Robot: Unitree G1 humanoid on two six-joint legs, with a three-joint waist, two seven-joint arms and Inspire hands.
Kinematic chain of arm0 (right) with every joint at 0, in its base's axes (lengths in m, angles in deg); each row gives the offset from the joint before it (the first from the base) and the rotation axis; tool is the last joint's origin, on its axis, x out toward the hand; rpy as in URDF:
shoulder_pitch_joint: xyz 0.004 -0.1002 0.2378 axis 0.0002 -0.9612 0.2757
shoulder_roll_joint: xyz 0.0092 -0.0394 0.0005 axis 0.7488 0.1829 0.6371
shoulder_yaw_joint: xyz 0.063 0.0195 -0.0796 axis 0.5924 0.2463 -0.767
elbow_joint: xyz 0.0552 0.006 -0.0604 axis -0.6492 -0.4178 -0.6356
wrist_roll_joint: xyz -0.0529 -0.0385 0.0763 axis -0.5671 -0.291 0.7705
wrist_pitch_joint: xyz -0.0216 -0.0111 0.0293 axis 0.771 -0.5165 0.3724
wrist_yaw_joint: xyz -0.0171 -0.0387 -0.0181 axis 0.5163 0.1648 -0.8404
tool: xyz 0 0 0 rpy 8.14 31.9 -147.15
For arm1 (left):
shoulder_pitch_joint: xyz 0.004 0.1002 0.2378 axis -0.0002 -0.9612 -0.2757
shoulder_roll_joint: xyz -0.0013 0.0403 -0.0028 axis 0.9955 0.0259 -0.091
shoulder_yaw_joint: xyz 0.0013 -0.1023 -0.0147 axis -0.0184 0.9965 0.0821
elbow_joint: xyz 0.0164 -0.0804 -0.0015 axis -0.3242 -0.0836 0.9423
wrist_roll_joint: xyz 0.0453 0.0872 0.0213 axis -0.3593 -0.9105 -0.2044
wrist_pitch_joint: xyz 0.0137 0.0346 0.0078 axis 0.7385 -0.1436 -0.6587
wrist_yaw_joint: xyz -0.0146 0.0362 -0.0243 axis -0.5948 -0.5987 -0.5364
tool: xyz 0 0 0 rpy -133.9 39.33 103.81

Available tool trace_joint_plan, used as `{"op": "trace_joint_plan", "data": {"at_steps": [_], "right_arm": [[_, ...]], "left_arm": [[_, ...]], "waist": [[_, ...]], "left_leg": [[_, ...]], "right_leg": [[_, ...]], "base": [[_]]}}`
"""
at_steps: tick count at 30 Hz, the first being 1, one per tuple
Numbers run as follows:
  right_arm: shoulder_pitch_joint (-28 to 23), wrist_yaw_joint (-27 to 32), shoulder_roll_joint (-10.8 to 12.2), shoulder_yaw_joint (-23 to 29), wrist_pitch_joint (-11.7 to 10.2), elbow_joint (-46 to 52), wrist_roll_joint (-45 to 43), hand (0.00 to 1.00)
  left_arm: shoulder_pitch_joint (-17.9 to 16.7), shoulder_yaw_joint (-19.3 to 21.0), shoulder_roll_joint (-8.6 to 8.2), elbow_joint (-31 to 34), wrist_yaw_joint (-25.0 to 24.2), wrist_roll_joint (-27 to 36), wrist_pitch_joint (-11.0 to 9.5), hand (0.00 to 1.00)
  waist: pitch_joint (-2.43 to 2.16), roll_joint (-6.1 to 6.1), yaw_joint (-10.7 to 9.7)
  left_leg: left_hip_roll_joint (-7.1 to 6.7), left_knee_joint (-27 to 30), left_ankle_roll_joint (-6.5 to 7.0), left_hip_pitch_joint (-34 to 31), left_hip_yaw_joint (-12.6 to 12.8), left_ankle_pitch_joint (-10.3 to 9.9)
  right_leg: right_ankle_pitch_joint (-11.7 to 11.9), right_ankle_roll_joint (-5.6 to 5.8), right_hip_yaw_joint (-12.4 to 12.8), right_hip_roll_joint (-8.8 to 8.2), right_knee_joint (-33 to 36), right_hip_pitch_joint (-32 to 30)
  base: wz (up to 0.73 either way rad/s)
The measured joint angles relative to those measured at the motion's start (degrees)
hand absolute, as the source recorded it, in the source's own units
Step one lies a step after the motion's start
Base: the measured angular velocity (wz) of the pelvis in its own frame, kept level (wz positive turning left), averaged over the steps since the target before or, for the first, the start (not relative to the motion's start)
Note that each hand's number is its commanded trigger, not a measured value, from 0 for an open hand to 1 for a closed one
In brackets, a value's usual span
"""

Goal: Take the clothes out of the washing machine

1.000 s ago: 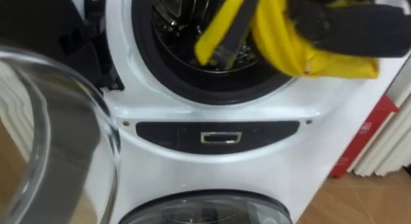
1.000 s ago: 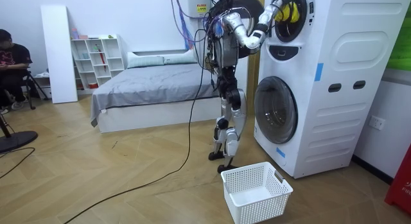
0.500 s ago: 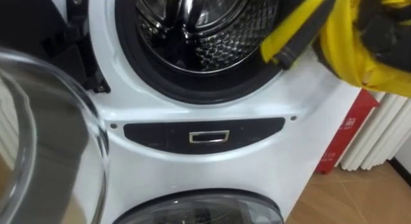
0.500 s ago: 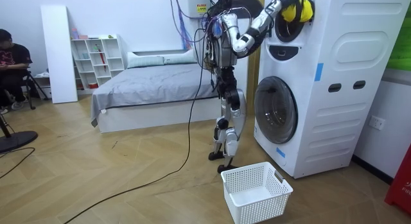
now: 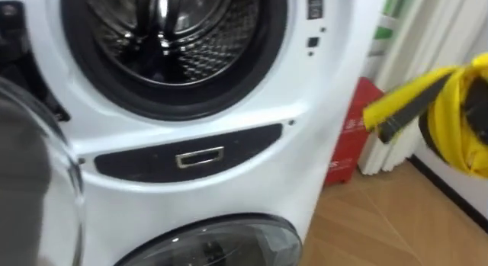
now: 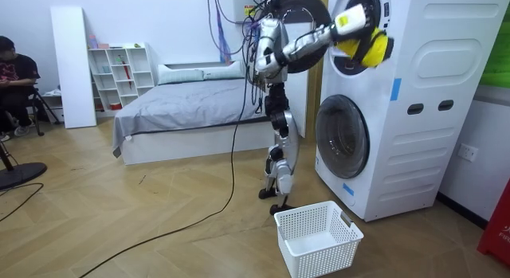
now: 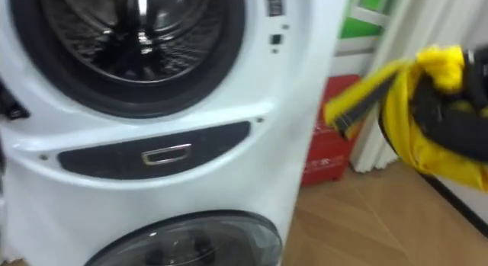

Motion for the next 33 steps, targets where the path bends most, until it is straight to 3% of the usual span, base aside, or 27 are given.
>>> {"op": "trace_joint_plan", "data": {"at_steps": [6,10,13,15,16,18,20,23,25,28,31,33], "right_arm": [[-0.93,-0.54,0.16,-0.26,0.16,-9.59,2.98,1.0],[1.06,0.35,1.19,-3.44,0.02,-20.83,4.7,1.0],[3.47,0.9,2.64,-8.93,-0.07,-31.19,4.34,1.0],[3.93,1.16,5.18,-10.01,-0.12,-36.19,4.29,1.0],[4.07,1.76,6.52,-10.03,-0.16,-39.06,4.5,1.0],[4.91,3.08,7.28,-10.59,-0.38,-42.5,5.38,1.0],[7.16,4.26,7.27,-11.71,-1.03,-45.89,7.28,1.0],[10.85,5.95,7.25,-12.9,-3.66,-49.3,9.21,1.0],[13.19,8.02,7.25,-13.75,-5.64,-52.86,10.07,1.0],[15.21,10.05,7.28,-15.01,-6.23,-57.54,9.98,1.0],[17.6,10.89,7.38,-17.05,-6.41,-61.15,9.7,1.0],[19.31,11.32,7.4,-18.74,-7.0,-64.01,9.7,1.0]], "left_arm": [[5.74,-1.92,0.37,0.25,0.05,0.22,0.57,0.0],[8.13,-8.19,0.45,-0.66,0.1,0.78,0.58,0.0],[10.31,-12.76,-0.83,-2.6,1.55,1.41,-0.13,0.0],[10.68,-14.8,-2.29,-4.05,1.89,2.07,-1.02,0.0],[10.6,-16.09,-3.25,-4.7,1.89,2.84,-1.4,0.0],[10.54,-18.01,-3.9,-4.97,1.89,2.93,-1.55,0.0],[10.55,-18.38,-3.87,-4.97,1.89,2.98,-1.74,0.0],[10.6,-19.37,-3.87,-5.39,1.9,3.13,-2.45,0.0],[10.79,-20.38,-4.39,-5.38,1.9,4.35,-2.82,0.0],[11.45,-21.9,-4.71,-5.34,1.9,5.23,-3.01,0.0],[12.19,-23.55,-5.24,-5.35,1.9,5.29,-3.24,0.0],[12.66,-24.54,-5.24,-5.37,1.9,5.28,-3.29,0.0]], "waist": [[0.51,1.53,-1.68],[0.39,2.9,-3.13],[0.67,3.66,-3.79],[0.77,3.94,-4.54],[0.6,4.27,-5.07],[0.45,4.9,-6.09],[0.52,5.46,-6.75],[0.79,7.52,-7.69],[0.36,9.43,-8.33],[0.23,10.63,-8.39],[0.36,12.14,-8.18],[0.26,12.44,-8.14]], "left_leg": [[0.73,1.37,0.01,-2.45,5.3,0.01],[1.0,1.82,0.05,-4.39,8.54,0.02],[1.13,2.26,0.26,-6.28,10.29,0.15],[0.72,2.39,0.69,-7.27,10.34,0.41],[0.48,2.53,0.77,-8.02,10.39,0.45],[0.49,3.23,0.81,-9.38,10.78,0.48],[0.55,3.74,0.82,-10.45,11.74,0.47],[0.56,4.15,0.93,-12.07,11.73,0.41],[0.48,4.23,1.13,-13.29,11.67,0.4],[-0.45,4.02,1.41,-14.18,11.11,0.47],[-0.75,4.01,1.46,-15.91,10.21,0.43],[-1.38,3.69,1.46,-17.0,8.81,0.43]], "right_leg": [[1.71,0.49,5.56,1.42,1.31,-4.26],[2.39,1.54,10.23,2.8,1.59,-7.17],[2.5,1.71,10.93,2.85,1.75,-9.58],[2.51,1.71,11.17,2.81,2.9,-11.17],[2.5,1.71,11.43,2.8,3.71,-12.3],[2.51,1.72,11.67,2.76,4.71,-14.01],[2.72,2.04,12.91,3.14,5.57,-15.57],[2.76,2.11,13.26,3.39,5.49,-17.2],[2.79,2.07,13.19,3.39,5.63,-18.55],[4.06,0.96,13.35,2.99,7.13,-20.02],[3.94,0.68,13.13,2.96,7.7,-21.76],[3.93,0.42,13.07,2.93,7.91,-22.84]], "base": [[-0.39],[-0.45],[-0.47],[-0.29],[-0.2],[-0.13],[-0.21],[-0.22],[-0.03],[0.13],[0.08],[0.05]]}}
